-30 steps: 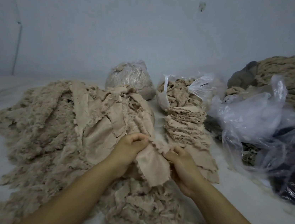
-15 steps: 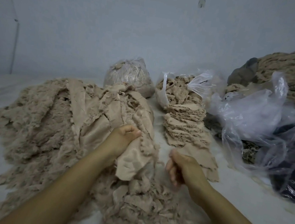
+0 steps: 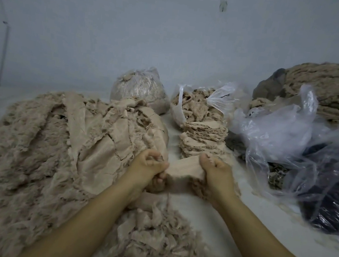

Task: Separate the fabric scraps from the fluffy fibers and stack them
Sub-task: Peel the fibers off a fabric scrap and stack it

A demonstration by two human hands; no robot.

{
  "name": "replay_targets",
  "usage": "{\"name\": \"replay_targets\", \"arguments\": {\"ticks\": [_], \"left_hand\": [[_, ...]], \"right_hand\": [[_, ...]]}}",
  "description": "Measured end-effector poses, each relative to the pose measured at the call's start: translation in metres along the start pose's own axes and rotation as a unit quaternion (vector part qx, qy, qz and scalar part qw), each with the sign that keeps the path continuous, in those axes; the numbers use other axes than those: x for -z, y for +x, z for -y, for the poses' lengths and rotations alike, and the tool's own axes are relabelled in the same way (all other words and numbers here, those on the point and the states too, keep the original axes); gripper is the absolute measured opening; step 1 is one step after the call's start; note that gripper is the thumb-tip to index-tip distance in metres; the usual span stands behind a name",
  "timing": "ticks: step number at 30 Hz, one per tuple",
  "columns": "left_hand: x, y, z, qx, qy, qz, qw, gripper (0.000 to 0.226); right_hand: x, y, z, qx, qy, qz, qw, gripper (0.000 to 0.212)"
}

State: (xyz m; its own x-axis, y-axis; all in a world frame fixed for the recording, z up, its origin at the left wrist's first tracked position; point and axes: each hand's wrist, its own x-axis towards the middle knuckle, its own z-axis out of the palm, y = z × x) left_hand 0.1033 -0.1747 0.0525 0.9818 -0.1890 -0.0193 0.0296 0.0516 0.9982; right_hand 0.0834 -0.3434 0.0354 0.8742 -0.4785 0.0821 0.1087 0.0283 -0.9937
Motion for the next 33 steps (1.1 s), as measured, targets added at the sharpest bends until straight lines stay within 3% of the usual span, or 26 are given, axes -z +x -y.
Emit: {"name": "replay_targets", "arguments": {"ticks": [3,6,8,9,10,12,15,19,20,22,24,25,28,30,33], "left_hand": [[0.010,0.005,-0.002,-0.024,0.067,0.011,0.997,0.012],[0.033,0.007,-0.003,-0.045,0.187,0.005,0.981,0.004],[0.048,0.008,-0.005,-0.029,0.230,0.005,0.973,0.001],[0.054,0.007,-0.006,-0.022,0.254,0.017,0.967,0.004],[0.058,0.006,-0.008,-0.022,0.279,0.040,0.959,0.006],[0.066,0.002,-0.009,-0.050,0.378,0.103,0.919,0.005],[0.075,-0.006,-0.012,-0.080,0.525,0.194,0.825,0.009],[0.088,-0.018,-0.016,-0.006,0.474,0.320,0.820,0.011],[0.092,-0.019,-0.017,0.001,0.457,0.336,0.824,0.007],[0.098,-0.019,-0.017,-0.012,0.456,0.338,0.823,0.005],[0.101,-0.016,-0.017,-0.038,0.468,0.322,0.822,0.008],[0.100,-0.015,-0.017,-0.057,0.459,0.302,0.834,0.006],[0.100,-0.011,-0.016,-0.153,0.409,0.130,0.890,0.017],[0.105,-0.008,-0.016,-0.194,0.396,-0.007,0.898,0.019],[0.110,-0.004,-0.014,-0.209,0.349,-0.076,0.911,0.025]], "right_hand": [[0.030,0.026,-0.005,0.018,-0.146,-0.049,0.988,0.031],[0.050,0.032,-0.015,0.052,-0.411,-0.059,0.908,0.030],[0.041,0.022,-0.016,0.107,-0.368,-0.042,0.923,0.019],[0.031,0.013,-0.017,0.120,-0.308,-0.001,0.944,0.008],[0.019,0.005,-0.016,0.118,-0.266,0.060,0.955,0.009],[-0.009,-0.016,-0.019,0.096,-0.251,0.198,0.943,0.016],[-0.034,-0.037,-0.023,0.098,-0.296,0.348,0.884,0.022],[-0.024,-0.035,-0.015,0.045,-0.276,0.550,0.787,0.034],[-0.021,-0.034,-0.012,0.028,-0.263,0.566,0.781,0.039],[-0.026,-0.027,-0.008,0.019,-0.236,0.497,0.835,0.055],[-0.040,-0.020,-0.010,0.046,-0.193,0.367,0.909,0.051],[-0.050,-0.019,-0.010,0.054,-0.183,0.324,0.927,0.046],[-0.082,-0.021,-0.013,-0.009,-0.139,0.299,0.944,0.033],[-0.103,-0.027,-0.012,-0.081,-0.085,0.283,0.952,0.029],[-0.126,-0.032,-0.007,-0.140,-0.026,0.236,0.961,0.028]]}}
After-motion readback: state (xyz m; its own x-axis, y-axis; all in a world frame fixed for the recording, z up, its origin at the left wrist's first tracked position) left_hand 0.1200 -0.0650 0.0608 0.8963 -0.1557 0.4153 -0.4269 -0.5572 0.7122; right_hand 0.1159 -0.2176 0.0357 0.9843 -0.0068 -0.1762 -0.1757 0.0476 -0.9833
